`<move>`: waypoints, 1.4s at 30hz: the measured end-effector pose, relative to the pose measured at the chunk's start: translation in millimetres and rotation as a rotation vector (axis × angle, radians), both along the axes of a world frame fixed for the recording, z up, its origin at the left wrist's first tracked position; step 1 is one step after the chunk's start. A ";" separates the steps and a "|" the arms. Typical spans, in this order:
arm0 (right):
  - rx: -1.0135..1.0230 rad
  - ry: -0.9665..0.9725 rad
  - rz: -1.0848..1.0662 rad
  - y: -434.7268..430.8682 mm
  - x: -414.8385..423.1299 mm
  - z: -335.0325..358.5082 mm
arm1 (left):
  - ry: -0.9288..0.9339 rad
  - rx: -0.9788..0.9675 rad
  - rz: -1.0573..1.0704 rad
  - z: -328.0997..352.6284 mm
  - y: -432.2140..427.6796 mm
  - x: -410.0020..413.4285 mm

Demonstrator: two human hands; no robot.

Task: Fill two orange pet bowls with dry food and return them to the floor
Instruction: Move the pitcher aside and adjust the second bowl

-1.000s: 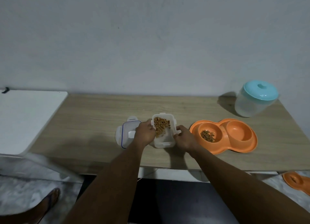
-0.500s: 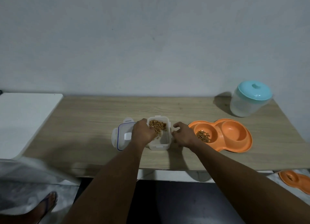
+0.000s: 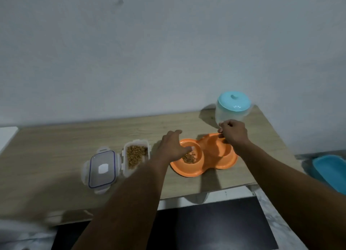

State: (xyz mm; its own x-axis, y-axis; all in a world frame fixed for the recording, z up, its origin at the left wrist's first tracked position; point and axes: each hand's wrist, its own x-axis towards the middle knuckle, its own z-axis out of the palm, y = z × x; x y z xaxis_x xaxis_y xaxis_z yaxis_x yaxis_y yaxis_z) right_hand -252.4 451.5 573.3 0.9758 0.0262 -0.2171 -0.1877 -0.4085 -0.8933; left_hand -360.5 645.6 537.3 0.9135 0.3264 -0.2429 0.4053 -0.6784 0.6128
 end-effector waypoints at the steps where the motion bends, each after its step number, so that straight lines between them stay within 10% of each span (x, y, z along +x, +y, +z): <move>1: 0.024 0.011 -0.064 -13.1 9.8 -2.0 | 0.023 0.024 -0.048 -1.9 -12.5 7.0; 9: 0.220 0.174 -0.149 -69.6 76.8 -11.1 | 0.165 0.207 -0.288 -27.0 -76.0 50.1; 42: 0.524 0.294 -0.010 -66.0 139.4 -10.2 | 0.252 0.098 -0.151 -38.8 -85.2 73.1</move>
